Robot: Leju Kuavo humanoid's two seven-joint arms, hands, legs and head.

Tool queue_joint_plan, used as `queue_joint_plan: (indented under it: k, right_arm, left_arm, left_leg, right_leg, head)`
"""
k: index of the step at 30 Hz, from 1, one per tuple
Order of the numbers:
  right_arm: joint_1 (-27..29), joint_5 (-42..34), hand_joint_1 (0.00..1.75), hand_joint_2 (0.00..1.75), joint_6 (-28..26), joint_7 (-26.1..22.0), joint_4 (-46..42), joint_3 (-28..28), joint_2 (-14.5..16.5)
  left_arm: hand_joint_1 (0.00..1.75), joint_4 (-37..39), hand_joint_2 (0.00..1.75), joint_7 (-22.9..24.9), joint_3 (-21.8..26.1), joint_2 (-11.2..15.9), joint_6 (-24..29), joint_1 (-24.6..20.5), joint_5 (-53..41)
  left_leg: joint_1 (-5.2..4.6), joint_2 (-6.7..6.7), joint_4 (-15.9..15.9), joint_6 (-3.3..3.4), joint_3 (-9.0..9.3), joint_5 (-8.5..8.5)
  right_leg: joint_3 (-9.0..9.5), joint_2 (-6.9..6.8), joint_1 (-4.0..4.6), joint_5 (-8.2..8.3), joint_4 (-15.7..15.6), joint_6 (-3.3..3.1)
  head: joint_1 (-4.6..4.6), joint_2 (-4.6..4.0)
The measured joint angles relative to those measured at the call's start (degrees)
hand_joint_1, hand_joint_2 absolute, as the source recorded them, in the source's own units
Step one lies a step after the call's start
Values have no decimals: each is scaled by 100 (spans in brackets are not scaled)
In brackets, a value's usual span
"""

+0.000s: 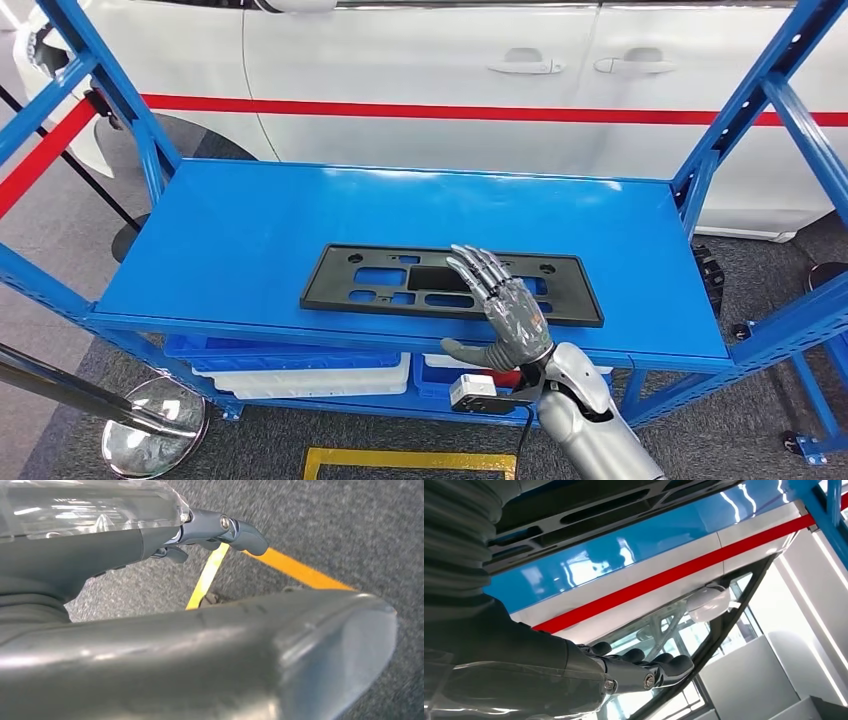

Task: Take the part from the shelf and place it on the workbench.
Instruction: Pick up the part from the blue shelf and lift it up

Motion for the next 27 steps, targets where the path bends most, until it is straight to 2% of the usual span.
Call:
queue_joint_plan:
  k: [1, 3, 5, 12, 13, 16, 17, 18, 19, 21, 22, 23, 24, 26, 27]
  right_arm:
    - [-14, 1, 0, 175, -7, 3, 27, -1, 0]
    - [-29, 14, 0, 175, -21, 6, 77, 0, 5]
    - [-30, 34, 0, 175, -34, 10, 110, 0, 7]
    - [-30, 218, 0, 175, -124, 88, 151, 1, 6]
    - [-32, 389, 0, 175, -231, 162, 190, 2, 5]
    - [-58, 1361, 0, 175, -779, 644, 505, 8, 2]
    - [-69, 1636, 0, 175, -905, 806, 593, 11, 2]
    - [-81, 1781, 0, 175, -950, 907, 620, 16, 4]
    - [-92, 1931, 0, 175, -991, 1011, 654, 27, 9]
    - [-116, 2231, 0, 175, -1069, 1221, 764, 82, 37]
    - [-139, 2374, 0, 175, -1111, 1313, 847, 128, 62]
    - [-181, 2497, 0, 175, -1154, 1389, 946, 183, 94]
    - [-249, 2606, 0, 175, -1192, 1449, 1065, 243, 136]
    - [-455, 2817, 0, 175, -1247, 1552, 1330, 368, 232]
    - [-584, 2944, 0, 175, -1262, 1608, 1483, 437, 294]
  left_arm:
    - [0, 0, 0, 0, -1, -2, 0, -1, 0]
    - [0, 0, 0, -1, -2, -5, 0, -4, 0]
    - [0, 0, 0, -1, -2, -6, 0, -3, 0]
    - [0, 0, 0, -4, -2, -6, -1, 11, 0]
    - [0, 0, 0, -8, -3, -6, -4, 16, 0]
    - [0, 5, 0, -26, -98, 7, -24, 10, 0]
    - [0, 7, 0, -29, -133, 10, -33, 4, 0]
    - [0, 7, 0, -28, -151, 11, -42, -2, 0]
    - [0, 7, 0, -26, -168, 11, -51, -9, 0]
    - [0, 7, 0, -23, -220, 13, -60, -26, 0]
    - [0, 7, 0, -23, -245, 14, -61, -30, 0]
    - [0, 7, 0, -25, -264, 14, -61, -32, 0]
    - [0, 7, 0, -29, -275, 14, -61, -33, 0]
    - [0, 7, 0, -48, -281, 13, -61, -41, 0]
    - [0, 7, 0, -62, -281, 13, -59, -47, 0]
  left_leg:
    - [5, 1, 198, -21, -85, -126]
    - [9, 3, 883, -45, -398, -489]
    - [9, 4, 1371, -56, -626, -706]
    - [8, 4, 1625, -50, -754, -731]
    - [6, 4, 1492, -30, -697, -607]
    - [-58, 1, 138, 159, -73, -4]
    - [-66, 2, -173, 219, 78, 93]
    - [-49, 7, -222, 249, 104, 115]
    - [-34, 11, -253, 269, 125, 129]
    - [-36, 12, -259, 290, 129, 126]
    - [-36, 12, -255, 288, 130, 120]
    - [-34, 10, -248, 283, 134, 113]
    - [-31, 8, -238, 272, 141, 102]
    - [-28, 5, -204, 233, 155, 67]
    - [-37, 4, -177, 203, 150, 46]
  right_leg:
    - [7, -3, -7, 9, -15, -35]
    - [10, -9, 5, 5, -18, -76]
    - [9, -11, 19, -2, -15, -89]
    - [13, -7, 35, -8, -10, -98]
    - [22, -2, 45, -15, -8, -100]
    - [65, 14, 62, -56, -19, 21]
    - [56, 14, 63, -106, 25, 75]
    - [0, 12, 64, -203, 162, 103]
    - [-124, 11, 59, -355, 428, 121]
    - [-519, 10, 38, -682, 1196, 150]
    - [-680, 9, 23, -747, 1484, 164]
    - [-750, 6, 9, -699, 1573, 177]
    - [-699, 0, -6, -536, 1415, 185]
    - [-364, -11, -30, -117, 658, 181]
    - [-215, -11, -27, 17, 317, 163]
  head:
    - [0, 0]
    - [0, 0]
    - [0, 0]
    - [0, 0]
    - [0, 0]
    - [0, 0]
    - [1, 0]
    - [1, 0]
    - [1, 0]
    - [1, 0]
    - [1, 0]
    - [1, 0]
    - [1, 0]
    - [2, 0]
    - [2, 0]
